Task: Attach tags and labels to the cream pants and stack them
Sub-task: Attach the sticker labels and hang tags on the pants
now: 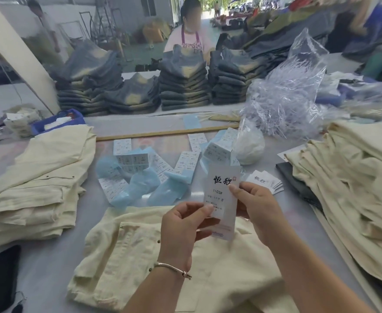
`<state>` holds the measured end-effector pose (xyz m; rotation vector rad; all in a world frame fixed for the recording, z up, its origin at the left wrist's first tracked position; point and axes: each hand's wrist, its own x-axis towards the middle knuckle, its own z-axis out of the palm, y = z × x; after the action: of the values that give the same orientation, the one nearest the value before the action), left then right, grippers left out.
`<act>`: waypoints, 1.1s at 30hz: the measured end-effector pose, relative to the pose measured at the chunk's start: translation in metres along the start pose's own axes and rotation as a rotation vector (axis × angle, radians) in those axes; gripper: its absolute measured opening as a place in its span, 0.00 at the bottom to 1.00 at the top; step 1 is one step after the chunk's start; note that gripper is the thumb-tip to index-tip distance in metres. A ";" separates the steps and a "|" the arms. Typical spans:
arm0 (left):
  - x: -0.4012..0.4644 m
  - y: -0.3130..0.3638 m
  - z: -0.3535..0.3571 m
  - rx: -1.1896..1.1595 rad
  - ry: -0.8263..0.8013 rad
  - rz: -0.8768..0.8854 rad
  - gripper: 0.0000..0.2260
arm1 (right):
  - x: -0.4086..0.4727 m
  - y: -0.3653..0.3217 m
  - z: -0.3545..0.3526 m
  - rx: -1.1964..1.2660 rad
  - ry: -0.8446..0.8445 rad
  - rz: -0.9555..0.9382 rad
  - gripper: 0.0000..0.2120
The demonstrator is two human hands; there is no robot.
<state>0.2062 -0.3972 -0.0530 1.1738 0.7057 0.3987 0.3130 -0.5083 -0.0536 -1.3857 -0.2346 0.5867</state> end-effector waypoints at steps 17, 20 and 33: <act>-0.004 -0.008 -0.007 0.586 0.057 0.339 0.25 | -0.016 -0.008 -0.004 0.184 -0.043 0.046 0.06; 0.000 -0.006 -0.012 0.633 -0.010 0.409 0.23 | -0.014 -0.009 -0.004 0.244 -0.061 0.110 0.07; 0.008 -0.017 -0.019 0.364 -0.302 0.275 0.07 | -0.005 0.004 0.015 0.119 -0.019 0.052 0.12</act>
<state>0.1976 -0.3847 -0.0751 1.6445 0.3597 0.3178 0.3008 -0.4981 -0.0534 -1.2744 -0.1762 0.6471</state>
